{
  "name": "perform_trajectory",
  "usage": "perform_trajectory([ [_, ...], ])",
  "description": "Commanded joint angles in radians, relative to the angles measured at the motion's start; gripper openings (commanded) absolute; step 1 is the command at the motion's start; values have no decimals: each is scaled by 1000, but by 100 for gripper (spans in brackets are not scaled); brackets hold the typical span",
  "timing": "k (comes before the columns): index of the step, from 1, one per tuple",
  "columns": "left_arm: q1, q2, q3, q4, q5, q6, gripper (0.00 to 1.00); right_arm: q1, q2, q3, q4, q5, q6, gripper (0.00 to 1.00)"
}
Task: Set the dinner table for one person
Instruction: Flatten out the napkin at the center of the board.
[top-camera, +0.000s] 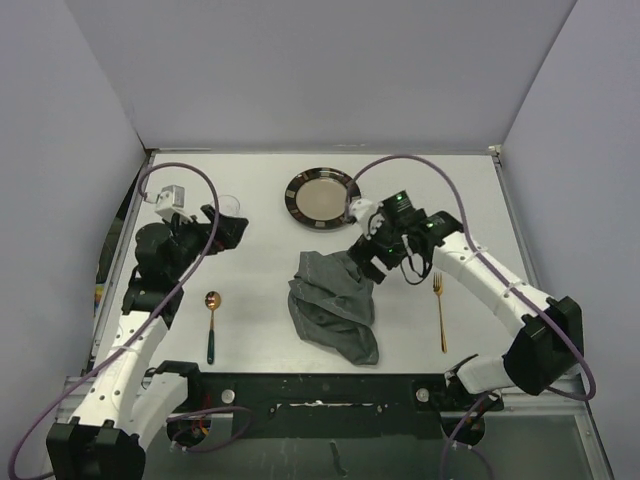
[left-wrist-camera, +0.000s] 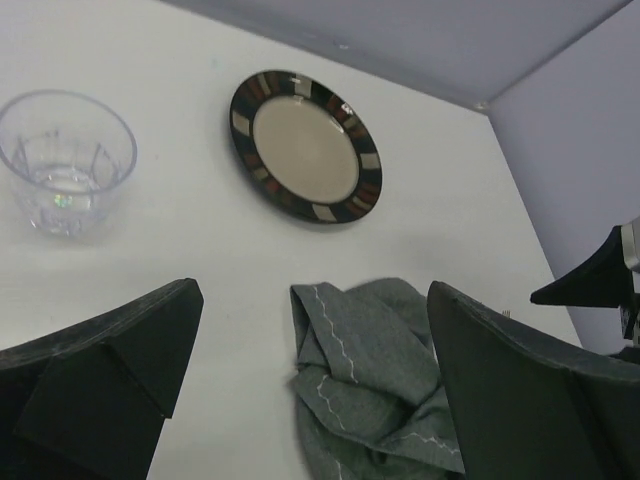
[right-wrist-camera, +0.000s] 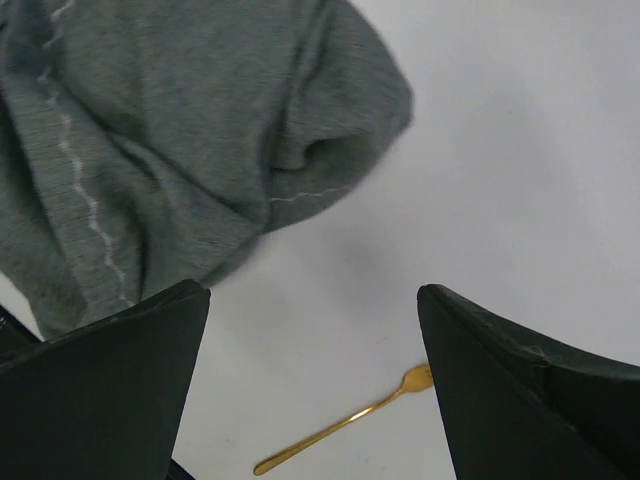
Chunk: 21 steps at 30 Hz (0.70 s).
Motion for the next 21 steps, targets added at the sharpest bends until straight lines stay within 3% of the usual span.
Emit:
perform_trajectory([
  [1,-31,16,-24,-88,-30,-47,98,211,47,36,-55,56,-56,89],
  [6,-112,41,-65,-207,-131,-54,95,432,117,17,-55,162,-97,88],
  [7,-133,41,-58,-249,-159,-36,88,462,127,9,-52,181,-101,88],
  [10,-159,40,-42,-361,-202,-25,50,512,143,-10,-35,205,-98,87],
  [11,-159,41,-43,-377,-197,-25,45,519,146,-16,-29,208,-96,87],
  [17,-161,28,-52,-421,-227,-42,43,577,181,-65,59,281,-112,87],
  [21,-161,12,-51,-440,-236,-39,47,596,216,-89,114,293,-118,86],
])
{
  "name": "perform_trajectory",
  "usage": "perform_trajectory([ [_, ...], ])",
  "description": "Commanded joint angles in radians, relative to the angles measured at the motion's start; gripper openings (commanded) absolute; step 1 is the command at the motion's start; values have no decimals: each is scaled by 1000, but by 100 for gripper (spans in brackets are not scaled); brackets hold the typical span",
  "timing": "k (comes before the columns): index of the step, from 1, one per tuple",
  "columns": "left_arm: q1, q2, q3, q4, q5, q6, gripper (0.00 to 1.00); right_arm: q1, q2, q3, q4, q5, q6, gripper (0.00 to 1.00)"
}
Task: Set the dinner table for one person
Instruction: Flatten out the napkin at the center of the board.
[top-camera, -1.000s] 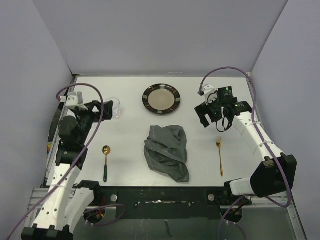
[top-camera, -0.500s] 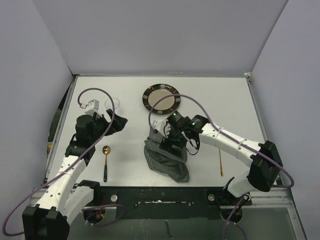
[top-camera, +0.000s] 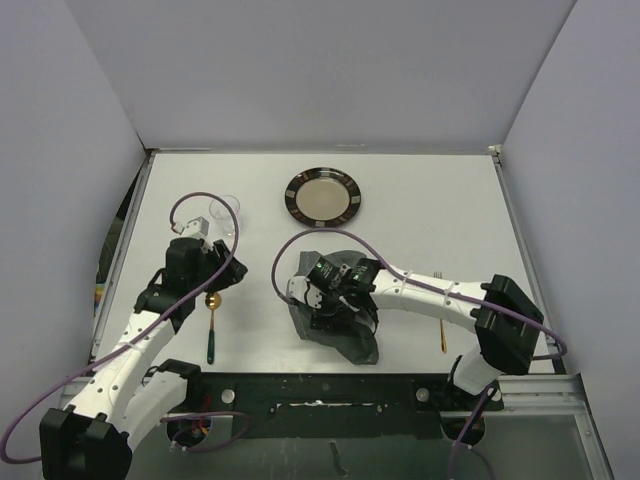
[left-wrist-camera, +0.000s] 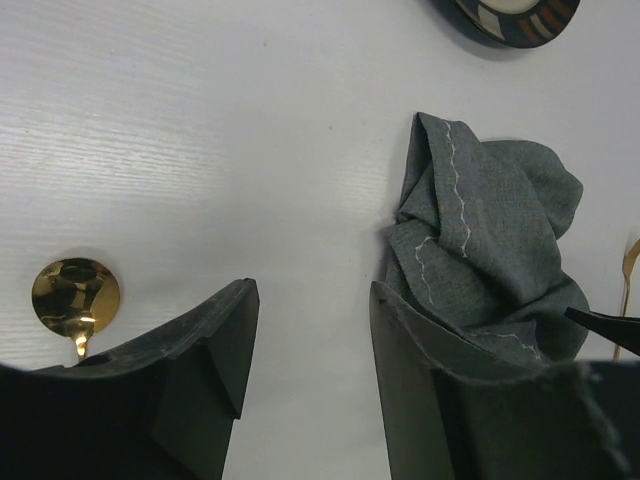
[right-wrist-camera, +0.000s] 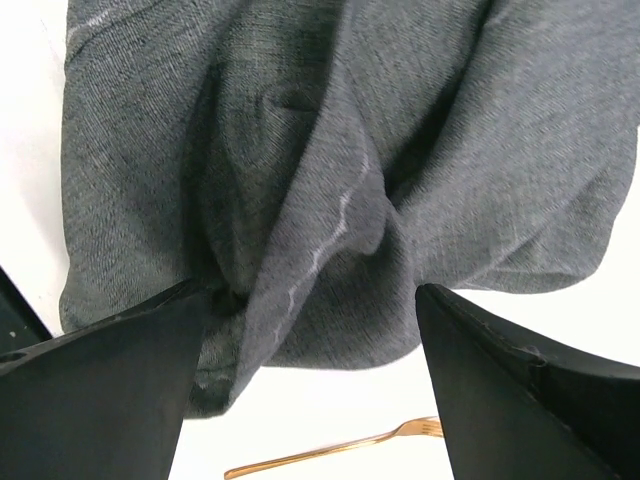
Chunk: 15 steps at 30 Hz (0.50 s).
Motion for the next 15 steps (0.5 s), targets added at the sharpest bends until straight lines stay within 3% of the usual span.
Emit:
perform_trajectory([
  [1,-3,-32,26,-27,-39,-6,48,25,36,-13,92,43,-17,85],
  [2,-4,-33,29,-39,-45,-6,49,27,42,-13,96,36,-16,82],
  [5,-4,-36,38,-56,-50,-6,50,35,73,6,88,42,-18,62],
  [6,-6,-36,37,-56,-47,-5,50,35,77,15,82,53,-18,51],
  [8,-9,-39,28,-45,-36,-6,50,34,71,30,76,81,-22,8],
  [9,-12,-41,22,-36,-29,-4,49,34,65,38,71,100,-28,0],
  [11,-20,-43,9,-10,-7,2,37,35,46,69,39,127,-57,0],
  [13,-30,-35,-6,36,37,9,8,35,15,115,-1,150,-80,0],
  [14,-37,-24,-15,73,59,7,0,35,-1,145,-24,173,-95,0],
  [15,-48,-8,-20,99,77,0,0,36,-19,177,-41,197,-109,0],
])
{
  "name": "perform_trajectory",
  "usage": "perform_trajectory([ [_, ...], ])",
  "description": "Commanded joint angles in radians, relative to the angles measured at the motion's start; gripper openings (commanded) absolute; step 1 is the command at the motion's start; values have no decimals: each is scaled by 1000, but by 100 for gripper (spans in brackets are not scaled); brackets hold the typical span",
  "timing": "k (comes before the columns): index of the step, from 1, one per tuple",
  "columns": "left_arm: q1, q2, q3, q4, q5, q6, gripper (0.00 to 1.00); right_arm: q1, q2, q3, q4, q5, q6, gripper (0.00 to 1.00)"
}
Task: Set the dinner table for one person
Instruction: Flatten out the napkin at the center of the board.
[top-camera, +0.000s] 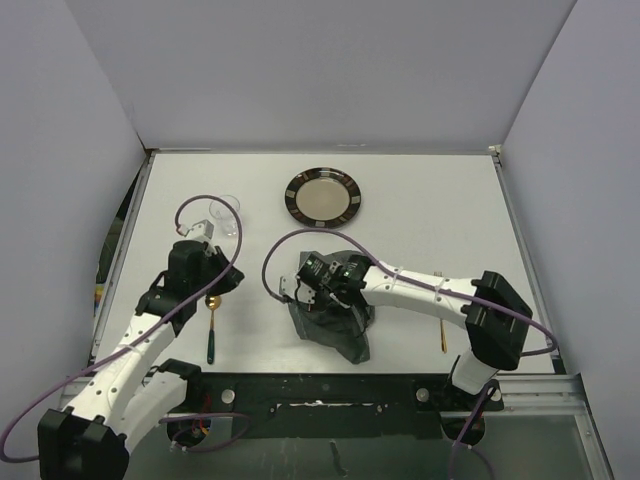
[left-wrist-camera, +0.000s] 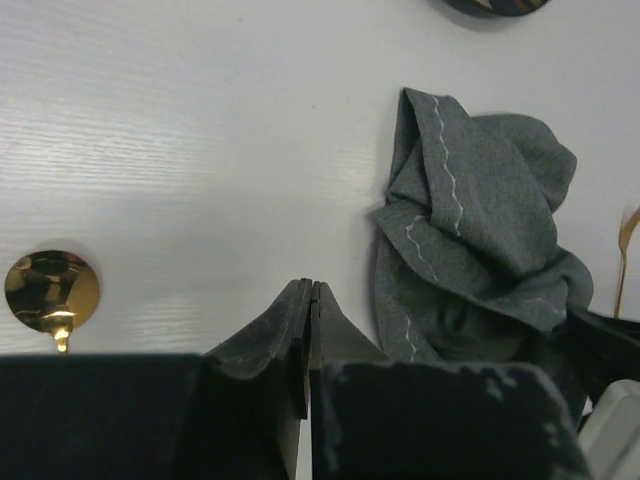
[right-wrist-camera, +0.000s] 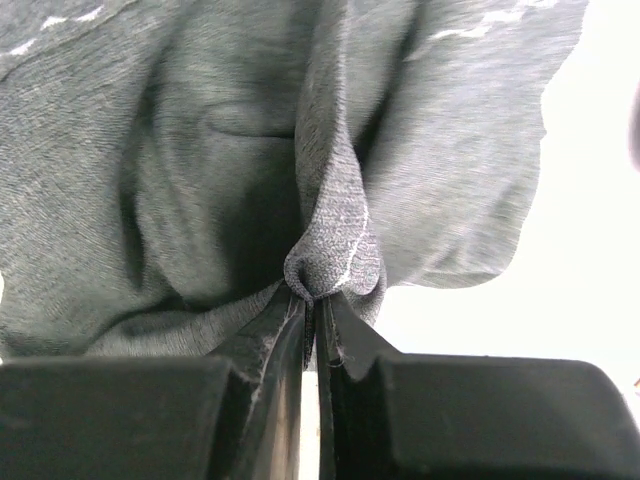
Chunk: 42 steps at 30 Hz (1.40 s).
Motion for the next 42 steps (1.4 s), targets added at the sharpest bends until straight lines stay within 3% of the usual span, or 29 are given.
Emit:
perform_trajectory([
  [1,-44,28,-16,165,100,-3,0,5,-116,183,-70,117,-74,0],
  [6,-219,175,-13,357,118,21,0,-31,-140,443,-190,75,-63,0],
  [9,-364,313,32,422,55,36,0,-55,-147,474,-169,88,-66,0],
  [11,-438,432,77,451,39,20,20,-67,-147,478,-164,135,-82,0],
  [13,-485,525,106,488,37,-5,24,-87,-162,468,-155,160,-98,0],
  [20,-566,736,194,563,53,-40,15,-216,-220,500,-146,194,-117,0],
  [26,-572,715,199,553,77,-62,12,-306,-256,526,-141,181,-115,0],
  [27,-575,693,199,539,84,-66,14,-309,-260,516,-139,180,-116,0],
  [30,-600,604,180,491,53,-75,37,-311,-270,470,-124,177,-115,0],
  [32,-611,555,143,470,22,-92,44,-311,-276,443,-115,175,-115,0],
  [37,-617,552,38,560,-39,-122,50,-316,-281,425,-115,162,-108,0],
  [42,-626,681,83,625,-8,-110,49,-319,-276,424,-115,161,-108,0],
])
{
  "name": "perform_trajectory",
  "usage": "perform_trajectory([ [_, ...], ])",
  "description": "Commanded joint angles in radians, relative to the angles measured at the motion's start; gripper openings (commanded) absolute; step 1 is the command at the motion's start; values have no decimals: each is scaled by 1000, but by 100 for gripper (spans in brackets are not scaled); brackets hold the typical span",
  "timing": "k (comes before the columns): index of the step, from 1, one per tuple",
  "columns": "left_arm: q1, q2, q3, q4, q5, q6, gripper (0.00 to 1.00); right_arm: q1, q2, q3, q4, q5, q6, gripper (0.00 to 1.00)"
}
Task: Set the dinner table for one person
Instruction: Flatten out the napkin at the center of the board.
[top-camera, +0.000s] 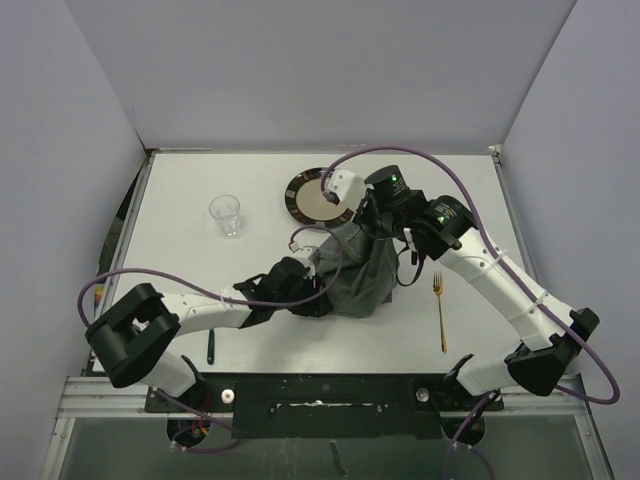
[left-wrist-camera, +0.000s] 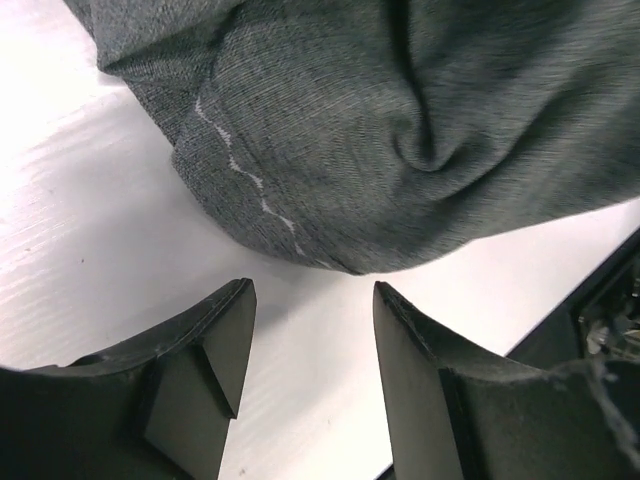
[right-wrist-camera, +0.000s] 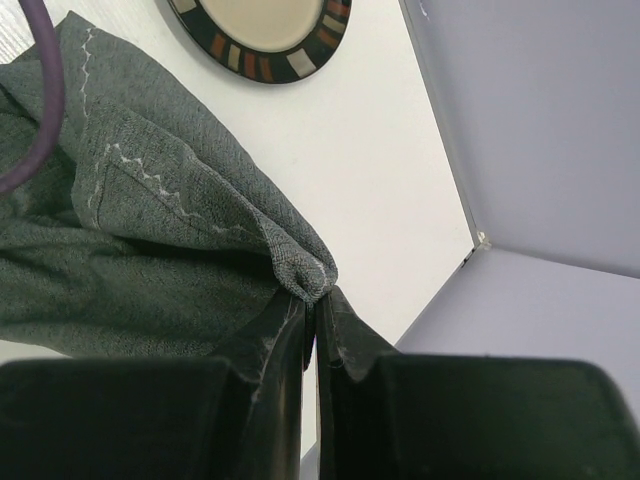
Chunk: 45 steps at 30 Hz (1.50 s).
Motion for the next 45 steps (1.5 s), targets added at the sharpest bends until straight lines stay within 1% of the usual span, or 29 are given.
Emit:
perform_trajectory([
  [1,-16,108,45,131,3,-8,49,-6,-21,9,44,7,-1,0],
  [3,-26,144,76,152,18,-15,48,-12,-21,9,42,5,-2,0],
  [6,-47,150,111,122,8,3,47,-17,-20,7,40,0,-3,0],
  [11,-50,112,98,124,-20,1,47,-17,-16,-2,37,-6,-4,0],
  [13,-51,119,96,139,-22,4,47,-19,-16,-9,37,-6,-7,0],
  [20,-49,242,150,162,28,27,46,-25,-10,-27,33,-10,-6,0],
  [23,-47,272,153,184,39,31,48,-32,-10,-27,31,-10,-7,0],
  [26,-40,319,208,171,75,40,48,-39,-7,-29,28,-15,-7,0],
  [27,-39,332,219,170,86,42,46,-39,-6,-30,28,-15,-7,0],
  [28,-40,341,228,170,94,41,40,-42,-5,-30,30,-15,-7,0],
  [29,-39,348,232,168,101,42,30,-43,-4,-29,30,-15,-7,0],
  [31,-39,353,240,151,111,42,4,-44,-2,-27,30,-15,-7,0],
  [32,-39,352,247,137,111,41,0,-45,0,-25,30,-14,-6,0],
  [33,-38,347,254,125,112,46,0,-44,1,-24,30,-13,-7,0],
  [36,-38,296,262,92,107,73,0,-45,1,-20,39,-1,-16,0],
  [38,-37,221,267,55,92,101,0,-45,-2,-11,50,15,-25,0],
  [42,-38,-29,318,-89,30,221,0,-45,-22,3,105,56,-47,0],
  [45,-32,-217,399,-212,-20,333,0,-45,-33,8,161,77,-48,0],
])
